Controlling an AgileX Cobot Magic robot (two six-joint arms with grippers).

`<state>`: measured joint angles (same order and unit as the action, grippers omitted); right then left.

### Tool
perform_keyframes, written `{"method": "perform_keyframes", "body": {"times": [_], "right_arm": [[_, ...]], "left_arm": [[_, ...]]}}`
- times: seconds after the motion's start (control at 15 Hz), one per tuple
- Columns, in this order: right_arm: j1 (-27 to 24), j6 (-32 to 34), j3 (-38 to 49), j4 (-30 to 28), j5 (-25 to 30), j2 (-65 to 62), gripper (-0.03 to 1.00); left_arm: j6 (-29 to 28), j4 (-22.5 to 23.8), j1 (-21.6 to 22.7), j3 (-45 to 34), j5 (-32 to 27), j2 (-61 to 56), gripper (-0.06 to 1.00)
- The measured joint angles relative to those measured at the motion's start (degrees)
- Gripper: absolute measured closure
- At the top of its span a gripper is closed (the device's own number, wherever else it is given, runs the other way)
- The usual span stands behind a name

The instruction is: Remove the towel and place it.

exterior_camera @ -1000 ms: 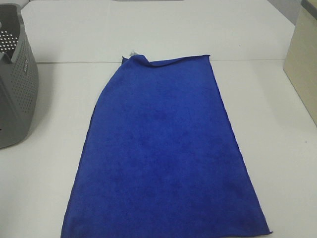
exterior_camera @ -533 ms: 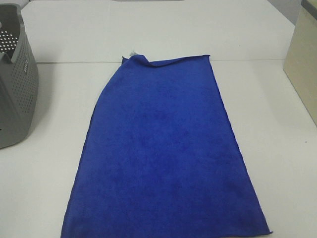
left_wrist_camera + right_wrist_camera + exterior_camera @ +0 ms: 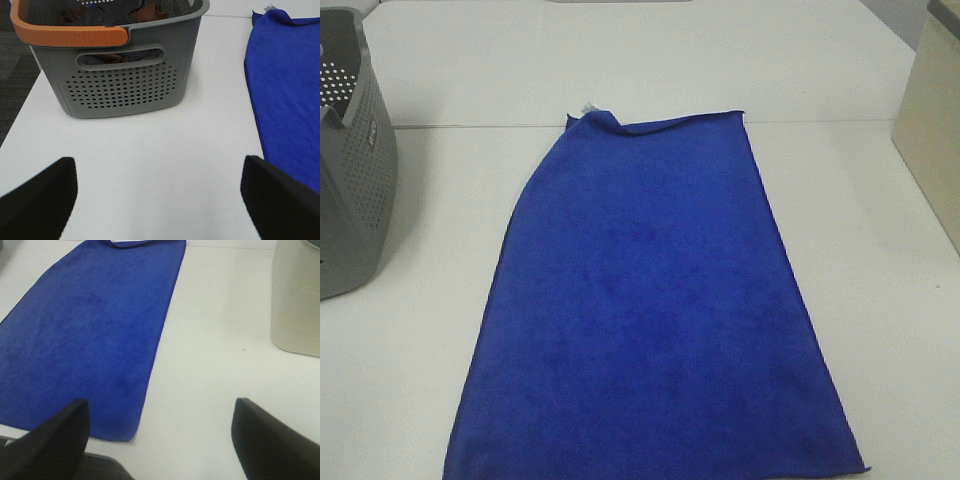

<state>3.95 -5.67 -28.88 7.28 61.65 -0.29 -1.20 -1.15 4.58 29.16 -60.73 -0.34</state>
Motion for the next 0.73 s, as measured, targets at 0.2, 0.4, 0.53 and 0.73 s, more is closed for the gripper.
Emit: {"method": "perform_keyframes", "body": {"times": [0.2,0.4,0.53,0.73], "right_arm": [[0.0,0.0,0.11,-0.06,-0.46,0.0,0.2],[0.0,0.0,0.11,-0.11,-0.52,0.0,0.2],[0.0,0.0,0.11,-0.06,-0.52,0.0,0.2],[0.0,0.0,0.11,-0.06,-0.52,0.0,0.2]], "left_arm": [[0.11,-0.17,0.0,0.0,0.46,0.0,0.13],[0.11,-0.17,0.0,0.0,0.52,0.0,0.13],[0.11,-0.17,0.0,0.0,0.52,0.0,0.13],[0.11,-0.17,0.0,0.0,0.52,0.0,0.13]]}}
